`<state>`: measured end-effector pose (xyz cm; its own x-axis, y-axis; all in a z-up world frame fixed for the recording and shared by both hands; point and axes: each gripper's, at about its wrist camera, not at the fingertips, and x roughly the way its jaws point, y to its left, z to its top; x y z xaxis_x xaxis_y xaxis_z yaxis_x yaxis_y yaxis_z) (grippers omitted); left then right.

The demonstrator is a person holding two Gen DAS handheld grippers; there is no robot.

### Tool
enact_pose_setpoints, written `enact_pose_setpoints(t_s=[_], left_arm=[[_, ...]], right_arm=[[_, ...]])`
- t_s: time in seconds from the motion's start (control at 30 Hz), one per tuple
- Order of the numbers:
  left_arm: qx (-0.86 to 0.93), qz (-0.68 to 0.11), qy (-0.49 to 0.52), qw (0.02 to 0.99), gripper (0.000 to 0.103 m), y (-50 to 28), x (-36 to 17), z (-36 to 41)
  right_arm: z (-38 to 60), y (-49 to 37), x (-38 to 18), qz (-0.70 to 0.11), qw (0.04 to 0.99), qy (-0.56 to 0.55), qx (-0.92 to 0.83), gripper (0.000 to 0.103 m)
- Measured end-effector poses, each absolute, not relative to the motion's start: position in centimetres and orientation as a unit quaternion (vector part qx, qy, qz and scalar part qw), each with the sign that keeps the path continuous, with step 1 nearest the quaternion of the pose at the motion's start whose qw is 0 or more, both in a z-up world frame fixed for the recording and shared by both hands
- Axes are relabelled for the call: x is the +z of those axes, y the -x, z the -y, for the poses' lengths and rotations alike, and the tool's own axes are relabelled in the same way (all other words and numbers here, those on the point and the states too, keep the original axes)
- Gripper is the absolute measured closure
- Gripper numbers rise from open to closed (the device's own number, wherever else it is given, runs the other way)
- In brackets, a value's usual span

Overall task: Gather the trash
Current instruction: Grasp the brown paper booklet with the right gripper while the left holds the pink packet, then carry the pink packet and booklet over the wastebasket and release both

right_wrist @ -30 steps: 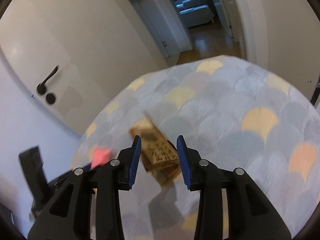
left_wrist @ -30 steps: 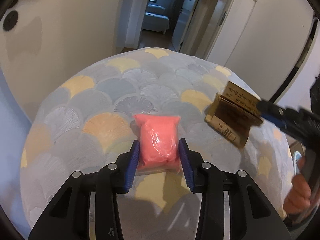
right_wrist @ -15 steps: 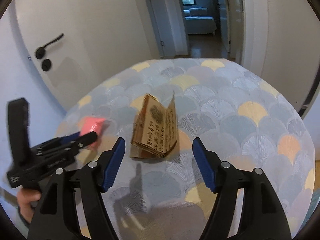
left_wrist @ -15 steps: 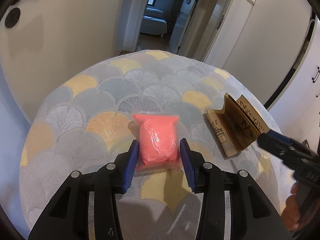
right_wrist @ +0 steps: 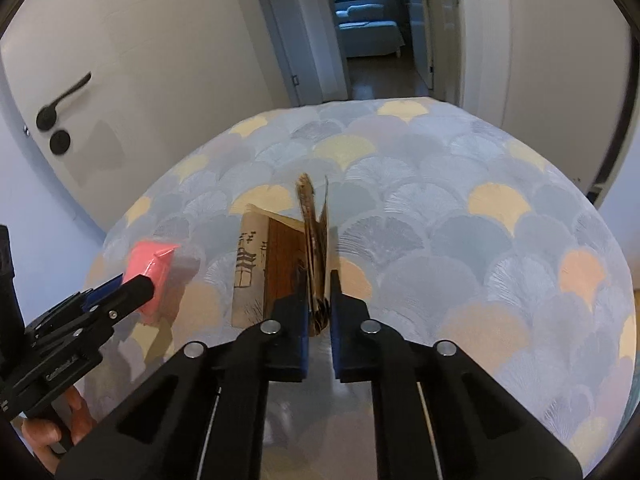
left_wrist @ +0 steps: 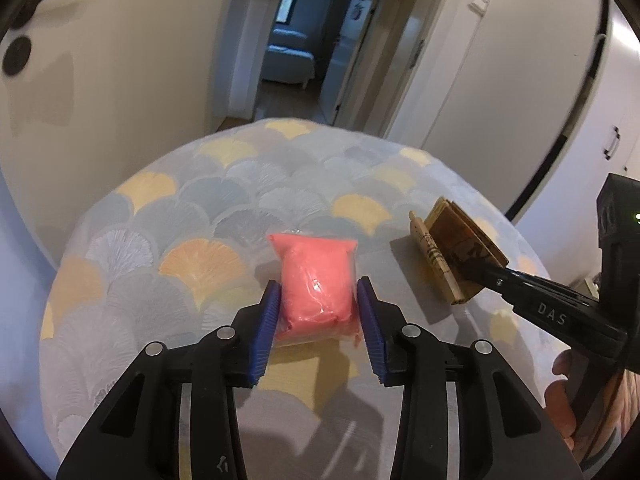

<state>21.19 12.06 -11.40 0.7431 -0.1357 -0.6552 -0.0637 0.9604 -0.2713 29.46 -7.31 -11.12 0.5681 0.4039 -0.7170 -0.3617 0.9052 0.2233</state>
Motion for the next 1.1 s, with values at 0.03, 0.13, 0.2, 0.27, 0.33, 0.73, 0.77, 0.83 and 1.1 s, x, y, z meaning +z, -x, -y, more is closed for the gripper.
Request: enact_pose_setpoints(t_s=[0.03, 0.13, 0.2, 0.27, 0.33, 0.73, 0.77, 0.83, 1.1], left_arm=[[-0.024, -0.353, 0.138, 0.925, 0.065, -21.0, -11.0, -11.8], [-0.042, -0.337, 0.133, 0.931, 0.065, -20.1, -9.7, -10.8], [-0.053, -0.326, 0.126, 0.935, 0.065, -19.6, -8.7, -9.8], [-0.064, -0.319, 0.122, 0.938, 0.065, -19.5, -8.0, -9.0], [-0.077, -0.31, 0.114, 0.941, 0.065, -19.1, -7.0, -7.7], [-0.173, -0.258, 0.059, 0.949, 0.065, -19.0, -0.6, 2.0], [-0.183, -0.255, 0.054, 0.948, 0.065, -19.0, -0.2, 3.0], [-0.205, -0.247, 0.04, 0.946, 0.065, -18.9, 0.8, 5.6], [-0.296, -0.27, 0.011, 0.916, 0.065, -20.0, 0.3, 16.7]], right_arm=[[7.9, -29.1, -10.8, -0.407, 0.888, -0.032, 0.213, 0.098], [9.7, -28.1, -9.8, -0.391, 0.896, -0.052, 0.202, 0.098], [11.4, -27.1, -9.0, -0.38, 0.903, -0.065, 0.189, 0.098], [13.0, -26.4, -8.3, -0.37, 0.909, -0.077, 0.176, 0.098], [15.0, -25.4, -7.4, -0.358, 0.915, -0.093, 0.16, 0.098], [29.0, -18.4, -1.9, -0.276, 0.946, -0.168, 0.027, 0.098], [29.9, -18.1, -1.7, -0.273, 0.947, -0.17, 0.017, 0.098], [32.2, -16.9, -1.3, -0.265, 0.948, -0.174, -0.013, 0.098], [40.7, -13.4, -1.7, -0.268, 0.934, -0.194, -0.131, 0.098]])
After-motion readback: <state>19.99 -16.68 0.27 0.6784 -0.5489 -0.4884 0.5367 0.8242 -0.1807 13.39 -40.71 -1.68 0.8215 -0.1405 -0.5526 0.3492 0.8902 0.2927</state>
